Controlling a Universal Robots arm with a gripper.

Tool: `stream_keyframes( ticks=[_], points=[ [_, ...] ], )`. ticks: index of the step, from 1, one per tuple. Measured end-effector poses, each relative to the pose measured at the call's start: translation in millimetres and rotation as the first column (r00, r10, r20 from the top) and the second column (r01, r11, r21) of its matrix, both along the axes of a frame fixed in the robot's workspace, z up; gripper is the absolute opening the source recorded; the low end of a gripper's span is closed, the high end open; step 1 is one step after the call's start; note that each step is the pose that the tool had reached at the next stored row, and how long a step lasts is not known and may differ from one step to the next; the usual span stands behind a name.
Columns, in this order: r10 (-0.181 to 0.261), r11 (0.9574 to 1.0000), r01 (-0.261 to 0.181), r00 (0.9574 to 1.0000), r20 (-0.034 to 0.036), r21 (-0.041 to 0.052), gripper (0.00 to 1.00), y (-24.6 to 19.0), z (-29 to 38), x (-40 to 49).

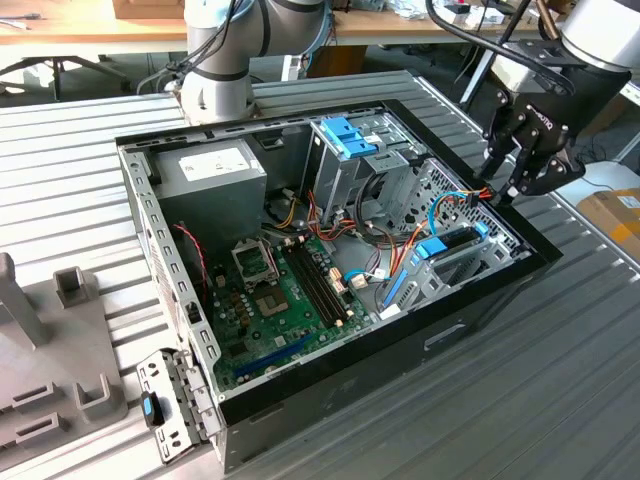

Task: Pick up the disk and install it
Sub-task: 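Insert the disk into the insertion slot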

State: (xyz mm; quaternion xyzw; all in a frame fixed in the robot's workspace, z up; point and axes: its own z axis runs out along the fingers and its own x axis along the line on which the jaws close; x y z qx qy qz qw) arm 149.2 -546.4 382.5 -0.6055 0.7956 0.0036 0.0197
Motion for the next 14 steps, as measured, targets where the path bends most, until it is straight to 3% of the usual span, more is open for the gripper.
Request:
stream_keyframes(
  ticks=[3,6,9,11,13,14],
  points=[
    [-0.092,0.9958,0.092,0.9958,0.0,0.0001,0.5,0.0,-0.1,0.0],
    [-0.178,0.984,0.178,0.984,0.0,0.0,0.5,0.0,-0.2,0.0],
    [-0.233,0.9726,0.233,0.9726,-0.0001,0.0001,0.5,0.0,-0.3,0.0],
    [-0.269,0.9632,0.269,0.9632,-0.0001,0.0,0.5,0.1,-0.3,0.0],
    [-0.309,0.9511,0.309,0.9511,0.0,0.0,0.5,0.0,-0.4,0.0],
    [-0.341,0.9399,0.341,0.9399,0.0,0.0,0.5,0.0,-0.5,0.0]
  ],
)
